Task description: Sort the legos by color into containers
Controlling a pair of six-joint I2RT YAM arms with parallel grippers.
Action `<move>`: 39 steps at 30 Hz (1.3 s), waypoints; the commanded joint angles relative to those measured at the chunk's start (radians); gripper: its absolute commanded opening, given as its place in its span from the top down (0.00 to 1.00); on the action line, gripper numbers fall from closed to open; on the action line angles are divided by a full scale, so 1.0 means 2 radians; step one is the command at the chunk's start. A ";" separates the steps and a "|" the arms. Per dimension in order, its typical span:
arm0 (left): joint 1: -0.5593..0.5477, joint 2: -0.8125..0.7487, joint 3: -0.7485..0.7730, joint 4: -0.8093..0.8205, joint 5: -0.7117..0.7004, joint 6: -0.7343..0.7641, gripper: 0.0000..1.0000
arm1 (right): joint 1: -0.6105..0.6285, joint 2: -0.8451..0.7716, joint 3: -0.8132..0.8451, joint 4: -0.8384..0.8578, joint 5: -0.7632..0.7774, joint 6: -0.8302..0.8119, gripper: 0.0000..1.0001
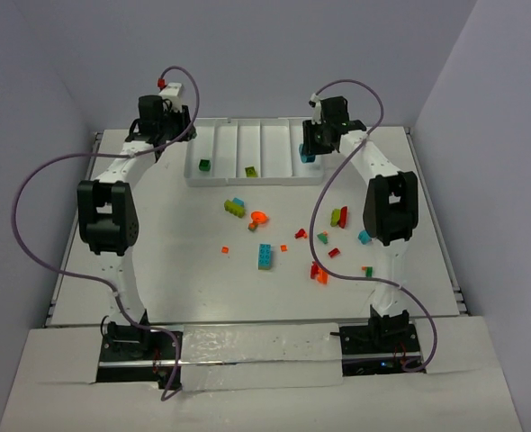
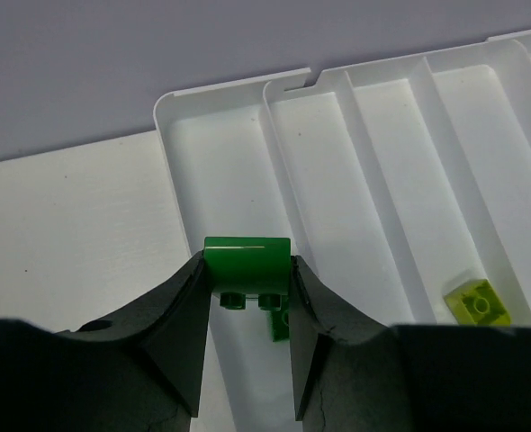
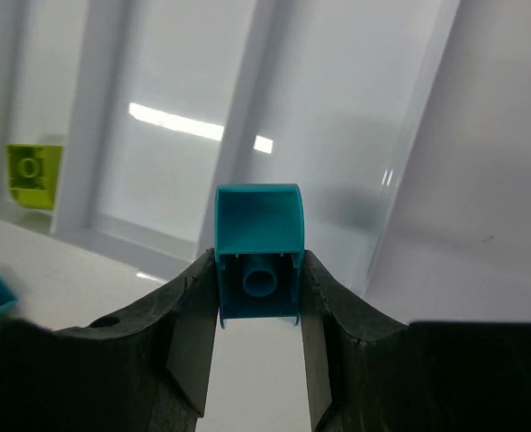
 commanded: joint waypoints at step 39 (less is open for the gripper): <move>-0.020 -0.091 -0.035 -0.055 0.170 0.138 0.22 | 0.055 -0.130 -0.014 -0.013 -0.002 -0.019 0.03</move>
